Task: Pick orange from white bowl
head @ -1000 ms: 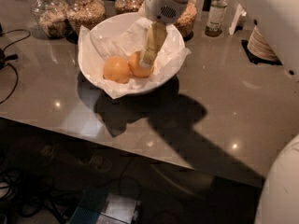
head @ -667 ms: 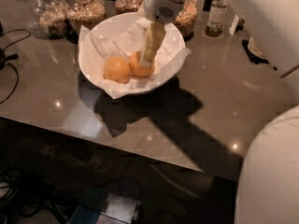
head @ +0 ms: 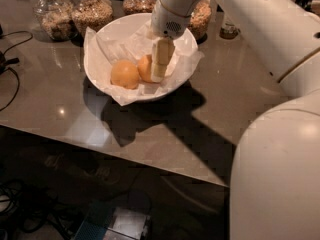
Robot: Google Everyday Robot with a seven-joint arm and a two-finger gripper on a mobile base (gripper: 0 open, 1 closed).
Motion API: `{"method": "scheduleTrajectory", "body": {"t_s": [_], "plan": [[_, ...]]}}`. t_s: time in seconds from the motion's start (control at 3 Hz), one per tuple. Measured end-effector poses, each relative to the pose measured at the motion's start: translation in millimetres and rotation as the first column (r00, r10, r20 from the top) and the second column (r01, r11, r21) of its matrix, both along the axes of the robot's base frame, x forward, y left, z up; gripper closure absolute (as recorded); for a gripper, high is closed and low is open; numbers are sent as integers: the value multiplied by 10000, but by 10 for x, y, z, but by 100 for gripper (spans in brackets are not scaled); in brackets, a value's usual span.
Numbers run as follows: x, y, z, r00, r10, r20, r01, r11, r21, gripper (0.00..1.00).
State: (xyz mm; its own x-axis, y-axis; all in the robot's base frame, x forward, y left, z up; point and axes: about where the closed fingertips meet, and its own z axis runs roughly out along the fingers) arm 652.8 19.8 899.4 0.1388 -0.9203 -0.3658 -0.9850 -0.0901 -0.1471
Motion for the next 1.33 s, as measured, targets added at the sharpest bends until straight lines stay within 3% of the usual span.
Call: {"method": "scheduleTrajectory", "body": {"t_s": [0.33, 0.67, 1.33], "plan": [[44, 38, -281, 9984, 210, -517, -222, 9995, -233, 0], [159, 103, -455, 9972, 391, -644, -412, 9986, -318, 0], [215, 47, -657, 9960, 25, -895, -50, 9996, -273, 42]]}}
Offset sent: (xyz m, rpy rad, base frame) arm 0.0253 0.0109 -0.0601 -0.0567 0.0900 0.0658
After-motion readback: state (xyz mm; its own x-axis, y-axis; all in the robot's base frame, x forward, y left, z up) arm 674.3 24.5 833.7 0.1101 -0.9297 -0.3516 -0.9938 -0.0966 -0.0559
